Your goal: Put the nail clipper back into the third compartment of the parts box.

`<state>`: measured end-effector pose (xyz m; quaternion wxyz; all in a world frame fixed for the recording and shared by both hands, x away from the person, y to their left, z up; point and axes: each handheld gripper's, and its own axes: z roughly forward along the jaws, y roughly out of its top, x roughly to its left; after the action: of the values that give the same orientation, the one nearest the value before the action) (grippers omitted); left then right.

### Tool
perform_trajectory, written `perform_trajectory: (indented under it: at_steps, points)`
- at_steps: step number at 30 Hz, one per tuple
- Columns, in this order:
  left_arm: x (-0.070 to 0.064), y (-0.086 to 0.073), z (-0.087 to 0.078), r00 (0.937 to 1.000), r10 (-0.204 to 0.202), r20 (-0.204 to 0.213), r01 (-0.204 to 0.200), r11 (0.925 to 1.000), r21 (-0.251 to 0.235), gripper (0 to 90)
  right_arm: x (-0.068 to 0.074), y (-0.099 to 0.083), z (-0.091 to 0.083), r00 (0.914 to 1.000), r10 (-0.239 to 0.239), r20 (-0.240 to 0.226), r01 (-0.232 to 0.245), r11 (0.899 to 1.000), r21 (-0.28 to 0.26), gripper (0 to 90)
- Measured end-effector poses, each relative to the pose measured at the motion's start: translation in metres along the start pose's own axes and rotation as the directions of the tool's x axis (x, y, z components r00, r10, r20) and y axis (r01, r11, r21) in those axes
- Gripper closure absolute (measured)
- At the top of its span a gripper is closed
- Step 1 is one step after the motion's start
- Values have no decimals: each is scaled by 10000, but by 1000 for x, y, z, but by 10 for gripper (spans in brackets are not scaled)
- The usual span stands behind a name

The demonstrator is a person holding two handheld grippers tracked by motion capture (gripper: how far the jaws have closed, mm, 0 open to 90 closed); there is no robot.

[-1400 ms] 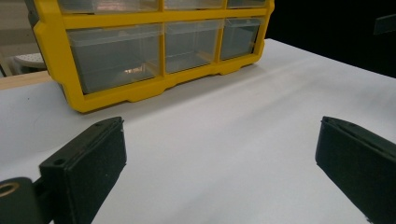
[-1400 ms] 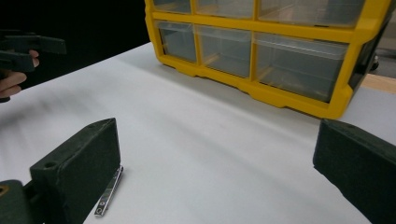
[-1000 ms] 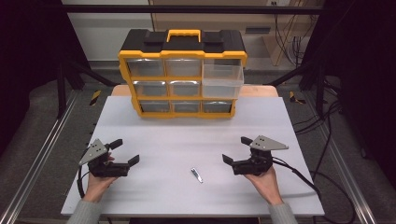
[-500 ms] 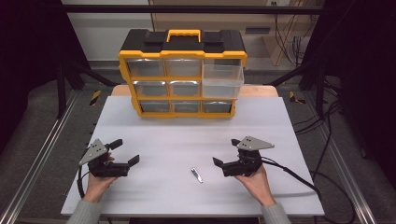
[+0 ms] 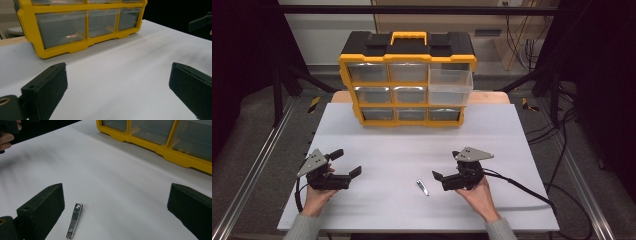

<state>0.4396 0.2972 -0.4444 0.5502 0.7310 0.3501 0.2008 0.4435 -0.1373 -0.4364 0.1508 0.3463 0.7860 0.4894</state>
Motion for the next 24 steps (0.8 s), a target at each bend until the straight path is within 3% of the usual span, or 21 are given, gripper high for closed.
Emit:
perform_trajectory:
  at_steps: [14,24]
  points:
    - [0,0,1,10000,3,-3,-3,10000,26,18,8,1,11,9998,-104,-151,108,9997,217,21]
    - [0,0,0,10000,-8,1,8,10000,23,18,18,3,21,9988,-420,-253,433,9976,536,24]
